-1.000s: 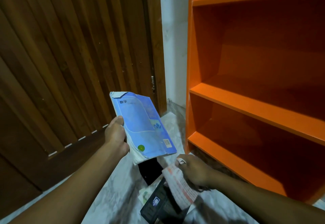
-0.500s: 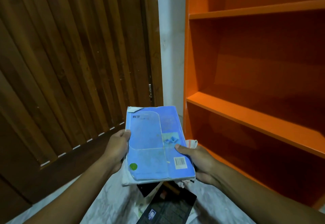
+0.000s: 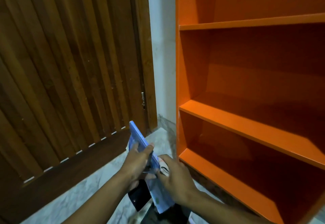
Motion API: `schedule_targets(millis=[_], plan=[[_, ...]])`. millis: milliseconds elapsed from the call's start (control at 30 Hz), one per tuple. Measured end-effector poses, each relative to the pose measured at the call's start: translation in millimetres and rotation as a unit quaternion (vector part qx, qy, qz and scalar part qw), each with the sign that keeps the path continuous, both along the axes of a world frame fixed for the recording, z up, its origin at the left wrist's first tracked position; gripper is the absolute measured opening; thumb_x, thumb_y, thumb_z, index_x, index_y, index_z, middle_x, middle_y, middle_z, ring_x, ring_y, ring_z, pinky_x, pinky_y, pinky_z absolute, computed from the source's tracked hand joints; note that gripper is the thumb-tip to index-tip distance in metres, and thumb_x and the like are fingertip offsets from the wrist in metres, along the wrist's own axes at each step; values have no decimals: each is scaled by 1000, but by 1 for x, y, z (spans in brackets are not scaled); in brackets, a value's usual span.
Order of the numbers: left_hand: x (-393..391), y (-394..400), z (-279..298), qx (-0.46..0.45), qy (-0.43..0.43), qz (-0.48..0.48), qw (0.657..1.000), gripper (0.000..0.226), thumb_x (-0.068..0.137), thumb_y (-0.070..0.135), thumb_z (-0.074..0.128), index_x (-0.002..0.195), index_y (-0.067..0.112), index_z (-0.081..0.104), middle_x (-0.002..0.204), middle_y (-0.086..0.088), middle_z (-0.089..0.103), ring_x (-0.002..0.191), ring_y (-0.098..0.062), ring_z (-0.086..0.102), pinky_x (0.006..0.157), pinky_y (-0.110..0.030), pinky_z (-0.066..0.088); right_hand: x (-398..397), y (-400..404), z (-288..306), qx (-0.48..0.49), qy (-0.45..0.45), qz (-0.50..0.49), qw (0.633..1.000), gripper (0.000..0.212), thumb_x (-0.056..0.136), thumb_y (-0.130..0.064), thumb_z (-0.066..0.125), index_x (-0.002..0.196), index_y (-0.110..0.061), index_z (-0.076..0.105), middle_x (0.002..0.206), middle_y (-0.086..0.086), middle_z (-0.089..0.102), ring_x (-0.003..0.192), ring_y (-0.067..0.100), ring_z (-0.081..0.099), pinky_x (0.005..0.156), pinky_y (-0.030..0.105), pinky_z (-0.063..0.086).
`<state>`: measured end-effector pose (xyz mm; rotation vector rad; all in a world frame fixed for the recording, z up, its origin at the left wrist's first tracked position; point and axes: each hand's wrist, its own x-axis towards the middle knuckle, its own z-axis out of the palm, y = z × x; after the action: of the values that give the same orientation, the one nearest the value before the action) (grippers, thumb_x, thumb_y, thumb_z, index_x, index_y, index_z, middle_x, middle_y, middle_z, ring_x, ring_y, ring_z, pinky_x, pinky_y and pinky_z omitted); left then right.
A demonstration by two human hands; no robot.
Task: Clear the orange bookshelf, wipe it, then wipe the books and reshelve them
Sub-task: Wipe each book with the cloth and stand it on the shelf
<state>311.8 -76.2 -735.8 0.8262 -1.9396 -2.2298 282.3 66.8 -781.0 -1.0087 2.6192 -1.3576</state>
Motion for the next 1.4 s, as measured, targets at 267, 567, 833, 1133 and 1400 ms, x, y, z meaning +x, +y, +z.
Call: schedule_targets(millis=[267,567,833,1133,1400], plan=[[-1,-9,-17,-86,44,107,990,30,91,-3,43,106,13,64,97,-18,75,84,-38,73,77,-58,60,11,0,-13,-2,48,41,998,52,92,-52,47,141,-36,51,133,-17,58,119,8,53,98,16,37],[15,-41,14,-152,132,63,978,22,106,10,45,112,22,63,93,1,77,72,-16,75,60,-30,57,-23,17,24,-287,-342,-83,891,29,103,-30,49,113,-7,64,88,9,74,73,16,72,58,30,56],[29,-37,28,-80,151,-61,983,28,106,12,40,123,13,63,113,-14,75,101,-38,72,84,-46,58,-56,18,57,-322,-96,-92,937,28,104,-34,50,129,-33,63,126,-16,67,102,-3,61,89,24,49],[32,-37,38,44,171,45,983,26,107,20,41,117,14,64,102,-12,77,78,-28,75,61,-40,62,0,-13,24,-228,-61,62,970,36,107,-23,43,139,-32,55,142,-23,53,129,-6,49,106,17,40],[18,-60,25,41,124,202,971,27,108,24,39,114,17,64,104,-10,74,90,-35,71,75,-49,58,20,16,10,-122,-131,163,970,30,103,-6,46,118,-25,64,93,-36,67,88,-15,63,75,8,47]])
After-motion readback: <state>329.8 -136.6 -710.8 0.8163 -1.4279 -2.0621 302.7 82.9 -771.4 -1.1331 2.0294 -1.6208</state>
